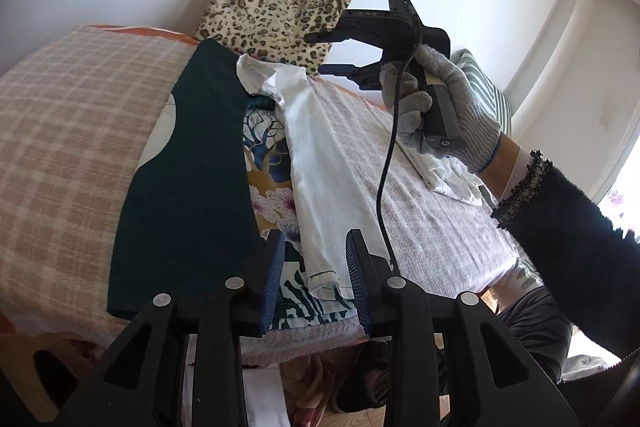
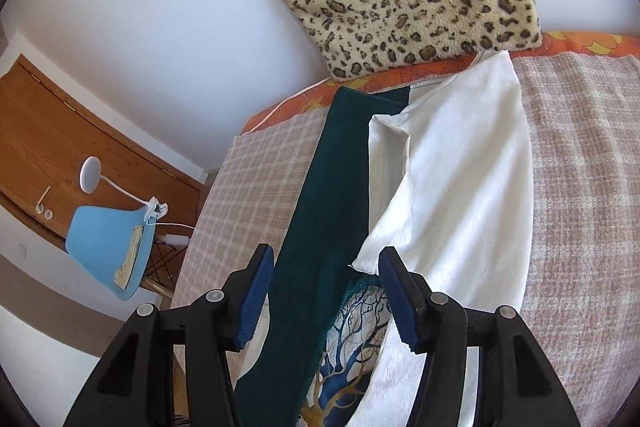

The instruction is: Fold small clothes

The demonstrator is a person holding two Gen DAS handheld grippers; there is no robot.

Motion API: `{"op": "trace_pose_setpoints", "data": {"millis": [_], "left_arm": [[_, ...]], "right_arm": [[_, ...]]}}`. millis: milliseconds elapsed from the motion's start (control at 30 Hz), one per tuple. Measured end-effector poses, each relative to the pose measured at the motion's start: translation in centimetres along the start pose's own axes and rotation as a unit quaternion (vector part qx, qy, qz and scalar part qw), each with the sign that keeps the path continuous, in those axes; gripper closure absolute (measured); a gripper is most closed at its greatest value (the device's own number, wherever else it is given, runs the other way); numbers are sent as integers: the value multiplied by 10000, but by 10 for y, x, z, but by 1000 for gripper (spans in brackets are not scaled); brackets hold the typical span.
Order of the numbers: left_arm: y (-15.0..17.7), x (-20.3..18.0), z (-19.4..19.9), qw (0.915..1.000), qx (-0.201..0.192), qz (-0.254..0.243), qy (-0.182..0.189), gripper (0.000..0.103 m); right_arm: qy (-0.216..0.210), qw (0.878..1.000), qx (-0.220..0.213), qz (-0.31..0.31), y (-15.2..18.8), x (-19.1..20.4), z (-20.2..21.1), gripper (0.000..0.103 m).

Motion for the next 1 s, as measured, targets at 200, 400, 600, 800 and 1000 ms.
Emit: {"op": "trace_pose_setpoints", "data": {"millis": [200,400,600,800,1000], "left_arm": [[-20,44,24,9985,206,-232,-451,73],[-31,80,17,9936,600,-444,-849,73],[-29,91,-11,9900,1060,-408,-833,73],[-32,88,-19,9880,1088,-649,-886,73],[-32,89,-18,9878,1046,-677,-933,73]], "right_arm": [[604,9981,-56,49,53,-9,62,45],[1144,9932,206,29,125,-20,85,50],[1343,9866,408,833,177,6,72,68],[1054,9755,654,1818,215,55,46,65],[1144,9386,1221,3019,265,96,15,58]]}}
Point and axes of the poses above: each gripper's, at about its wrist camera, not at the fingertips, and z roughly against the way its jaws point, x to its left, y to its underside, the point moved 6 cm from there along -z, roughly the way its jaws point, and after that the axes turned 8 degrees about -y, right-handed, at the moved point
